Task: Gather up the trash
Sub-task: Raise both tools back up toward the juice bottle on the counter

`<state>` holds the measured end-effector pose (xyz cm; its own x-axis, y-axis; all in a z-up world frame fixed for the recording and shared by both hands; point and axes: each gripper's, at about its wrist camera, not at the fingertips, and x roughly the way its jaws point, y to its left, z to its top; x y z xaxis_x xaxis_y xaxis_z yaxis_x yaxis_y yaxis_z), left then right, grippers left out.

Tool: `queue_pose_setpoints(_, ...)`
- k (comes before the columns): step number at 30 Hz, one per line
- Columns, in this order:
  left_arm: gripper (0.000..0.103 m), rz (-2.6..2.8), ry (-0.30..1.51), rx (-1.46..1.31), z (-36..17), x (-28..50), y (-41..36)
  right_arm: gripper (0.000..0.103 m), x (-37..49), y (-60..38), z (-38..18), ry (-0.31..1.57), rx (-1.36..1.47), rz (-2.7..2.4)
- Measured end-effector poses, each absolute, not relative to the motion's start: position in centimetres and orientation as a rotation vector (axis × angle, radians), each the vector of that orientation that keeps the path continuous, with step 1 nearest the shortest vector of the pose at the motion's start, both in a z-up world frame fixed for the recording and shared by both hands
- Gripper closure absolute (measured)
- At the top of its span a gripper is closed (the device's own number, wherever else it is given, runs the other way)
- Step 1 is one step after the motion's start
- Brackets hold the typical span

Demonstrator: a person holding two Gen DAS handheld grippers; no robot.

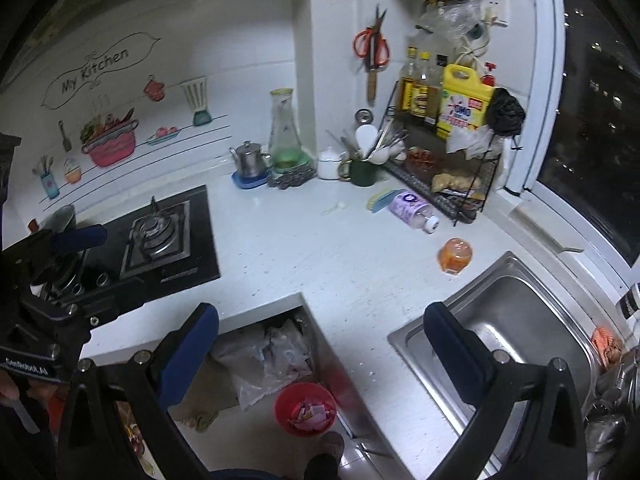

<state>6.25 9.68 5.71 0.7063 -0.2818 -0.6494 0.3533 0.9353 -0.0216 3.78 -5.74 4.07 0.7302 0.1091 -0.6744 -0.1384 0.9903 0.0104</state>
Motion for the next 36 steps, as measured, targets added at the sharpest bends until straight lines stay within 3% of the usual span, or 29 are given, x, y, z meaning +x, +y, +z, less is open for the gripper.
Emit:
queue_pose_setpoints(18, 0.0, -0.472, 0.748, 0.177, 4.3, 21.8, 0.8, 0.001, 12.7, -12.5, 2.6, 0.766, 0.013, 0.033)
queue_pose_setpoints(36, 0.0, -0.489, 0.936, 0.22, -2.5, 39.4, -7.4, 0.001, 29.2, -20.1, -2.2, 0.913, 0.015, 0.09)
